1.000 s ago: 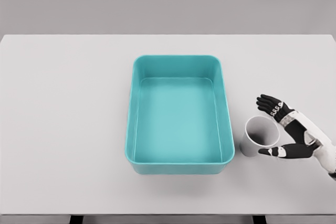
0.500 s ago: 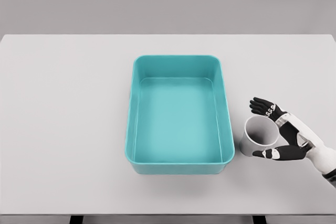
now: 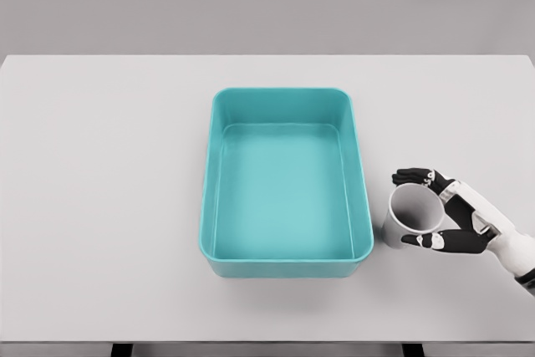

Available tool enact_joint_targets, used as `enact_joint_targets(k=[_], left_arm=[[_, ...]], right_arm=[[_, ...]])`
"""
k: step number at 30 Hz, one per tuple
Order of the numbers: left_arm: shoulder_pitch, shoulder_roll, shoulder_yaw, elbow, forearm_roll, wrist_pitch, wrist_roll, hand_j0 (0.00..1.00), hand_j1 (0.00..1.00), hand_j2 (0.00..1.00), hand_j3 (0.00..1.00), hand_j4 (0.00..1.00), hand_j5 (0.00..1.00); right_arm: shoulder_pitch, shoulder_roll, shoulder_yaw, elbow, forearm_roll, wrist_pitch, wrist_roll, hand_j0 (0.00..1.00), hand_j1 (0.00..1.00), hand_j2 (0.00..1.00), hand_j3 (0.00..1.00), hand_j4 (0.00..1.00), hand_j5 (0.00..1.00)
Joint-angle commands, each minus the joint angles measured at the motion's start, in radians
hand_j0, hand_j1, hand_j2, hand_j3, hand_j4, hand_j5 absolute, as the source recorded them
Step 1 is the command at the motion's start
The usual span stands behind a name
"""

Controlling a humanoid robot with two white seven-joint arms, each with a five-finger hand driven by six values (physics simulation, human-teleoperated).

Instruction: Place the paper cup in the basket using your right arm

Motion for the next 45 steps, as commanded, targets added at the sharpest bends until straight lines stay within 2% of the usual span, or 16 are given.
enact_joint_targets(k=[1,9,20,32,45], left_arm=[[0.0,0.0,0.0,0.0,0.0,0.0,0.0,1.0,1.0,1.0,1.0,1.0,1.0],[0.0,0.0,0.0,0.0,0.0,0.0,0.0,1.0,1.0,1.0,1.0,1.0,1.0],[0.0,0.0,0.0,0.0,0.0,0.0,0.0,1.0,1.0,1.0,1.0,1.0,1.0],[0.0,0.0,0.0,0.0,0.0,0.0,0.0,1.0,1.0,1.0,1.0,1.0,1.0],[0.0,0.0,0.0,0.0,0.0,0.0,0.0,1.0,1.0,1.0,1.0,1.0,1.0]], right_arm=[[0.0,-0.001,0.001,-0.002,0.003,-0.001,0.0,0.78,0.78,0.78,0.78,0.78,0.78],[0.005,-0.001,-0.006,-0.034,0.001,0.002,0.0,0.71,0.71,0.71,0.71,0.71,0.71],[-0.002,-0.003,-0.032,-0.045,0.0,0.025,0.018,0.69,0.69,0.69,0.69,0.69,0.69],[-0.017,-0.015,-0.05,-0.045,-0.007,0.03,0.026,0.69,0.69,0.69,0.69,0.69,0.69],[-0.071,-0.04,-0.058,-0.045,-0.016,0.048,0.028,0.69,0.69,0.69,0.69,0.69,0.69]])
